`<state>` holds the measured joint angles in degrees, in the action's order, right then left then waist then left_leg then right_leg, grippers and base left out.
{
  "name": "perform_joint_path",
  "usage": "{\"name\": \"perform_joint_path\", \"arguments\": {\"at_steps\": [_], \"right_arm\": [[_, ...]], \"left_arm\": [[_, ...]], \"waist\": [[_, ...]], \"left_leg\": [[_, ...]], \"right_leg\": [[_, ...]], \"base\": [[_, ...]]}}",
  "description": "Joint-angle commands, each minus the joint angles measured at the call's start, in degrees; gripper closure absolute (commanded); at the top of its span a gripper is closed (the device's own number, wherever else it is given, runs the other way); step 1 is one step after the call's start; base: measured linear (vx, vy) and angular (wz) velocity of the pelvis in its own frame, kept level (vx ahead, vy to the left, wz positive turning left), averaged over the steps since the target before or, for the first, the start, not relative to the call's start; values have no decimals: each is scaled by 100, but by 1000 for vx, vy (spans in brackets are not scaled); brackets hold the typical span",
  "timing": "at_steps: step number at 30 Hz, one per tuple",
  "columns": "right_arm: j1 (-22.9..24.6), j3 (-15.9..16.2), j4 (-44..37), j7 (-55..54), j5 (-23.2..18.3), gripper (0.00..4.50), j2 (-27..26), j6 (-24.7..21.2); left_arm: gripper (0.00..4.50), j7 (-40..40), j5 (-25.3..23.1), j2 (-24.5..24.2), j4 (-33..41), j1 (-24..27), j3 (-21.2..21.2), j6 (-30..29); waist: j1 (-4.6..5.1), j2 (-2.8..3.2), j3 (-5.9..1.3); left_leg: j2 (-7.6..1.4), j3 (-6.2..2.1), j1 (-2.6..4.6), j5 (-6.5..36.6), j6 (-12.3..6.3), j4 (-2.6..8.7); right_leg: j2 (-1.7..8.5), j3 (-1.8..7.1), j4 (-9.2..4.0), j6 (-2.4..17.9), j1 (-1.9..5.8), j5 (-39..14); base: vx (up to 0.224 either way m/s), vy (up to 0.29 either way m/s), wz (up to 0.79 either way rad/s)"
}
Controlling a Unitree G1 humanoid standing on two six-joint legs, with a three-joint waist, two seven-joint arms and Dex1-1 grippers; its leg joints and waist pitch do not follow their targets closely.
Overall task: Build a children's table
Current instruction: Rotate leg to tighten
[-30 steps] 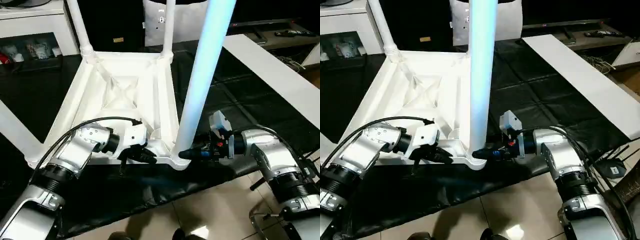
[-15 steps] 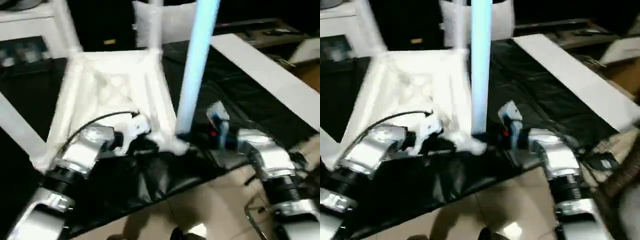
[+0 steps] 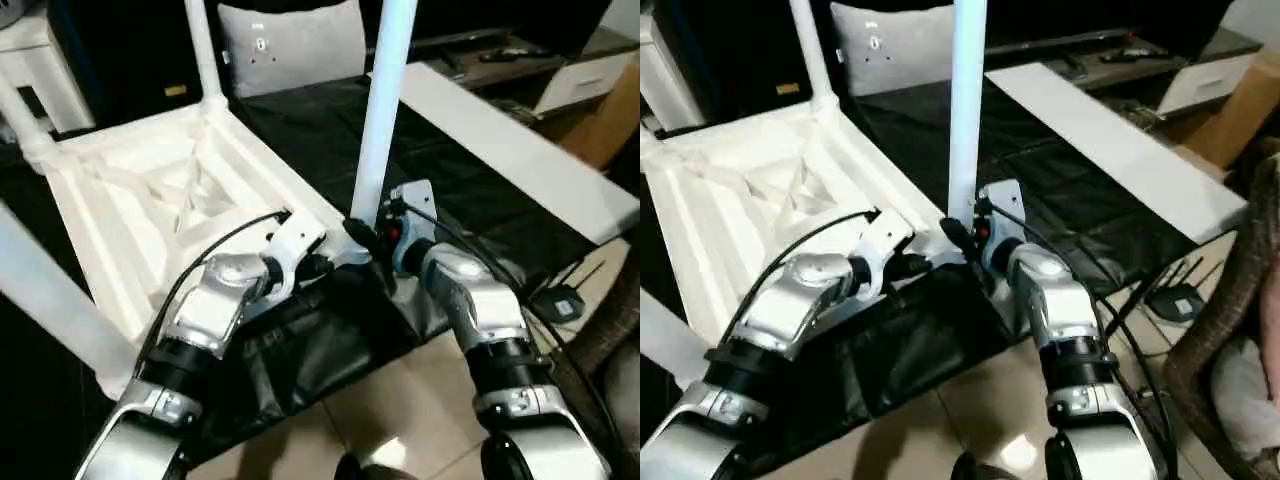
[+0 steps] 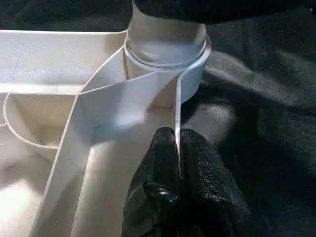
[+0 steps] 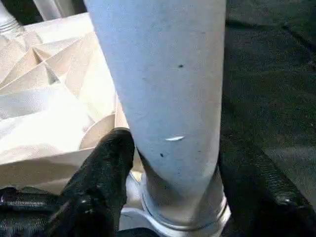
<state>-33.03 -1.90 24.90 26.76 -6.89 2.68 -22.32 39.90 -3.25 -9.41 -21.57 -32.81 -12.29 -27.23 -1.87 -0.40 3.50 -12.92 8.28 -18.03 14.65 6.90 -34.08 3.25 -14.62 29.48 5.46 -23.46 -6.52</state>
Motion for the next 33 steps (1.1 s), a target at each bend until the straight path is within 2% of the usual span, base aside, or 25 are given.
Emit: {"name": "perform_joint_path", "arguments": {"at_steps": [1,2,3,6,8,9,11,12,13,15,17,19,20,22,23,24,26,28,32,33], "right_arm": [[139,368,-167,440,-147,144,-90,46],[170,362,-202,500,-151,135,-25,72],[206,361,-222,600,-148,125,62,153],[319,369,-280,997,-158,101,347,413],[421,452,-350,1531,-192,89,652,628],[466,472,-381,1794,-217,66,814,732],[496,459,-401,2062,-267,61,976,819],[536,452,-428,2659,-341,45,1356,989],[552,478,-441,2836,-345,45,1459,1064],[584,545,-468,3226,-360,16,1675,1240],[612,611,-514,3664,-427,16,1908,1330],[610,633,-510,3822,-442,16,1996,1384],[592,696,-467,4236,-544,16,2169,1448],[575,748,-426,4553,-618,16,2280,1502],[563,773,-399,4645,-620,34,2308,1533],[518,872,-311,4957,-640,45,2392,1533],[504,912,-292,5066,-650,55,2414,1519],[473,1029,-248,5309,-633,78,2466,1506],[435,1156,-154,5505,-620,101,2470,1506],[426,1186,-128,5555,-625,126,2463,1511]], "left_arm": [[450,244,184,45,438,-200,-139,246],[450,332,192,-3,452,-174,-160,306],[450,404,188,-54,463,-146,-175,332],[450,712,235,-212,491,-57,-226,586],[450,984,274,-356,484,2,-273,804],[450,1081,286,-429,480,27,-291,817],[450,1224,277,-524,453,46,-338,955],[450,1666,319,-751,417,87,-463,1206],[450,1802,327,-814,404,97,-507,1299],[450,2119,340,-958,361,118,-612,1528],[450,2486,291,-1156,278,135,-764,1906],[450,2616,300,-1215,257,134,-796,1918],[450,2862,321,-1310,213,123,-860,2020],[450,3089,328,-1398,176,107,-927,2138],[450,3184,340,-1429,174,103,-949,2184],[450,3479,380,-1532,181,80,-1025,2269],[450,3559,390,-1561,177,68,-1046,2311],[450,3721,403,-1630,126,26,-1110,2445],[450,3800,379,-1643,36,-20,-1110,2548],[450,3815,367,-1645,2,-35,-1106,2581]], "waist": [[-74,29,-476],[-73,27,-488],[-77,24,-501],[-90,-8,-526],[-126,-2,-520],[-170,-16,-507],[-214,-4,-491],[-242,-2,-464],[-283,-10,-457],[-355,-3,-442],[-384,-13,-444],[-407,-5,-446],[-410,-14,-444],[-449,20,-436],[-446,24,-433],[-456,6,-446],[-458,0,-446],[-475,-21,-468],[-491,-33,-462],[-491,-35,-455]], "left_leg": [[-61,-1,-171,-334,-801,294],[-111,-34,-170,-533,-857,282],[-121,-37,-174,-631,-877,270],[-100,-43,-218,-939,-990,223],[-69,-20,-227,-914,-1033,216],[-53,7,-240,-749,-1065,212],[-45,20,-227,-616,-1037,221],[-35,43,-206,-428,-975,237],[-2,64,-202,-235,-910,239],[-3,81,-175,-44,-816,254],[-5,70,-186,81,-782,253],[-24,80,-168,149,-739,251],[-32,79,-173,160,-737,254],[-107,60,-124,231,-762,275],[-144,46,-107,227,-751,287],[-194,26,-91,149,-719,296],[-186,24,-98,77,-701,293],[-145,26,-124,-179,-710,284],[-138,36,-136,-258,-746,278],[-126,45,-134,-189,-707,283]], "right_leg": [[530,472,-288,-788,552,-1620],[540,479,-221,-691,552,-1335],[554,493,-178,-629,550,-1197],[575,533,-46,-375,539,-777],[567,536,-52,-342,530,-791],[543,530,-78,-420,524,-963],[523,520,-121,-498,509,-1180],[507,500,-192,-601,490,-1495],[482,484,-241,-806,503,-1772],[453,468,-303,-1035,479,-2047],[398,422,-344,-1238,491,-2105],[386,407,-368,-1297,478,-2161],[382,398,-374,-1311,483,-2170],[413,390,-395,-1269,478,-2208],[434,392,-393,-1207,478,-2214],[501,421,-341,-1009,490,-2126],[531,442,-311,-905,497,-2082],[541,465,-246,-752,515,-1869],[544,464,-245,-696,517,-1895],[539,453,-273,-749,519,-2020]], "base": [[0,0,0],[0,0,0],[0,0,0],[0,0,0],[0,0,0],[0,0,0],[0,0,0],[-37,-54,0],[0,0,0],[0,0,0],[0,0,0],[0,0,0],[0,0,0],[0,0,0],[0,0,0],[0,0,0],[0,0,0],[0,0,0],[0,0,0],[0,0,0]]}}
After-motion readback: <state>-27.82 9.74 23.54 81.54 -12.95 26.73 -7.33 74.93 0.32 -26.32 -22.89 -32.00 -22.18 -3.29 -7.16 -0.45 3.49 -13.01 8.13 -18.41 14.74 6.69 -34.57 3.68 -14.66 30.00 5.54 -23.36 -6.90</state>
